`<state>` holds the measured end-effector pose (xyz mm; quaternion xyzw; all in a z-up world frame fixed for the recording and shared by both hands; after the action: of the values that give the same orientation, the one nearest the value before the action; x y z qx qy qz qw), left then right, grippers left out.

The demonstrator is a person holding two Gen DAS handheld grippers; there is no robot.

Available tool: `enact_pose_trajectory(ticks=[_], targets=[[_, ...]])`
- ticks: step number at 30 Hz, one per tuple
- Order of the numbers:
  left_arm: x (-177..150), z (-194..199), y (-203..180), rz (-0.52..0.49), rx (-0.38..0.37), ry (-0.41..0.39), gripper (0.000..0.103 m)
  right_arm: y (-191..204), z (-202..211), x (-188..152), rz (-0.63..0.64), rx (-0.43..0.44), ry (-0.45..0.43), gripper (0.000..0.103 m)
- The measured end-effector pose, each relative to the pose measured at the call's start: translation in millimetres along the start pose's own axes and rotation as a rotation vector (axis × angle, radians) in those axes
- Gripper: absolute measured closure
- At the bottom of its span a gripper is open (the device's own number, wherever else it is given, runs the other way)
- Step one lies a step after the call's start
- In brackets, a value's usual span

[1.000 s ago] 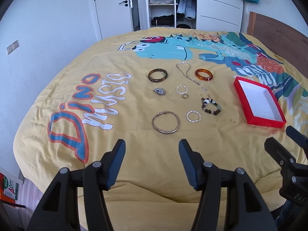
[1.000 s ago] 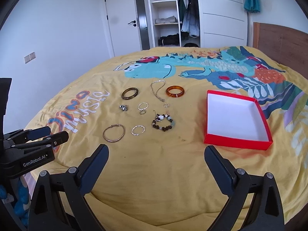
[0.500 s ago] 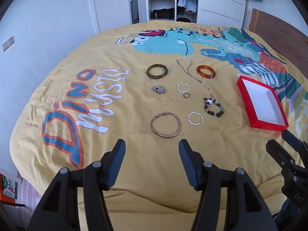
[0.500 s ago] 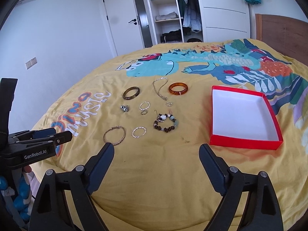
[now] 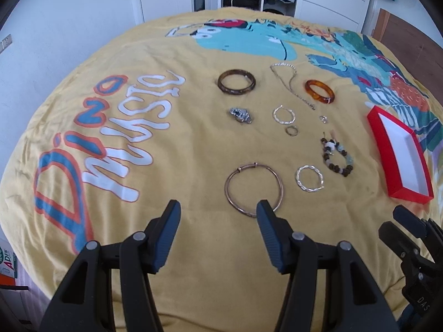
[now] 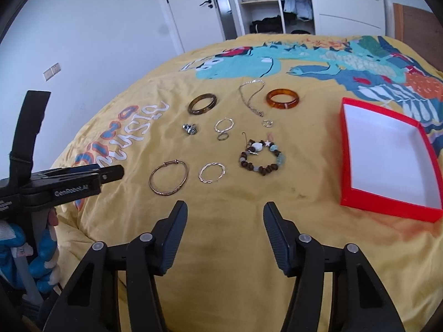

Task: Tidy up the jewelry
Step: 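Grasp the thin silver bangle with the left tool while the right tool grasps the twisted silver hoop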

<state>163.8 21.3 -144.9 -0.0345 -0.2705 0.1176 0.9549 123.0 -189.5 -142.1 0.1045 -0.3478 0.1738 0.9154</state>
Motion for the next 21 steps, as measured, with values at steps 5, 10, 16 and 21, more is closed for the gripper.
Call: enact_pose_trajectory(ticks=[5, 10, 16, 21], targets=[[5, -33, 2, 0.033, 0.011, 0.037, 0.049, -3, -32, 10, -0.009, 0.052, 0.04, 0.062], [4, -59, 2, 0.054, 0.023, 0.066, 0.053, -1, -64, 17, -0.015, 0.103, 0.076, 0.071], [3, -78, 9, 0.092, 0.035, 0.088, 0.063, -5, -94, 21, -0.036, 0.107, 0.112, 0.073], [4, -85, 6, 0.079, 0.043, 0.083, 0.064, -7, -111, 27, -0.034, 0.101, 0.129, 0.077]])
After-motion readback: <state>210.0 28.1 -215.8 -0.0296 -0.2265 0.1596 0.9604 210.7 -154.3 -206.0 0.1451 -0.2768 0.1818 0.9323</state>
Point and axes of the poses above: each gripper's, at about its wrist camera, not at the fingertips, and z roughly against the way its jaws point, y to its left, x to its top, the point moved 5 cm from there along -z, roughly the way its jaws point, and after that the axes turned 13 degrees about z, right-handed, at the moved point
